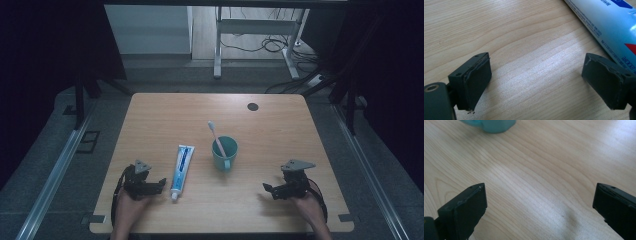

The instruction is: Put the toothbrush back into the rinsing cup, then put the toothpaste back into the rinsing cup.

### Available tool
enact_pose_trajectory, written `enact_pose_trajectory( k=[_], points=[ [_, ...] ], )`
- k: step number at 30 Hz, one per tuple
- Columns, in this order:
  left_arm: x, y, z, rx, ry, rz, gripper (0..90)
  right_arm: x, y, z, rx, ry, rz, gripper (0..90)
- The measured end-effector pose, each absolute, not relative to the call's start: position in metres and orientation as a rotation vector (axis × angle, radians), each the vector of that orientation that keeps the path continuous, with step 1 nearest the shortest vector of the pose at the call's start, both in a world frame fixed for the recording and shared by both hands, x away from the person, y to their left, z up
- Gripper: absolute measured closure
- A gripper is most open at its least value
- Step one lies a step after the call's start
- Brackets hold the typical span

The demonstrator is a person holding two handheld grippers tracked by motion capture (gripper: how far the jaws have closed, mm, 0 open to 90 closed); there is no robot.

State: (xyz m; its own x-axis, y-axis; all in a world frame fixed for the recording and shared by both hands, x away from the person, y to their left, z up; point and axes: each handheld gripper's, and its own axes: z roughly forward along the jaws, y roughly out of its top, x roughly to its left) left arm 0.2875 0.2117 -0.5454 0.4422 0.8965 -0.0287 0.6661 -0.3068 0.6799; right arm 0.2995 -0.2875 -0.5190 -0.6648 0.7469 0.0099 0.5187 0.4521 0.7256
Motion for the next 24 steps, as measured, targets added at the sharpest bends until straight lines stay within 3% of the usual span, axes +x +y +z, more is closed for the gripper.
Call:
enact_pose_trajectory(
  k=[24],
  points=[
    [0.288, 0.212, -0.545, 2.073, 1.305, 0.477, 8.8, 0.296, -0.296, -0.542, 1.09, 2.417, 0.981, 0.0]
  ],
)
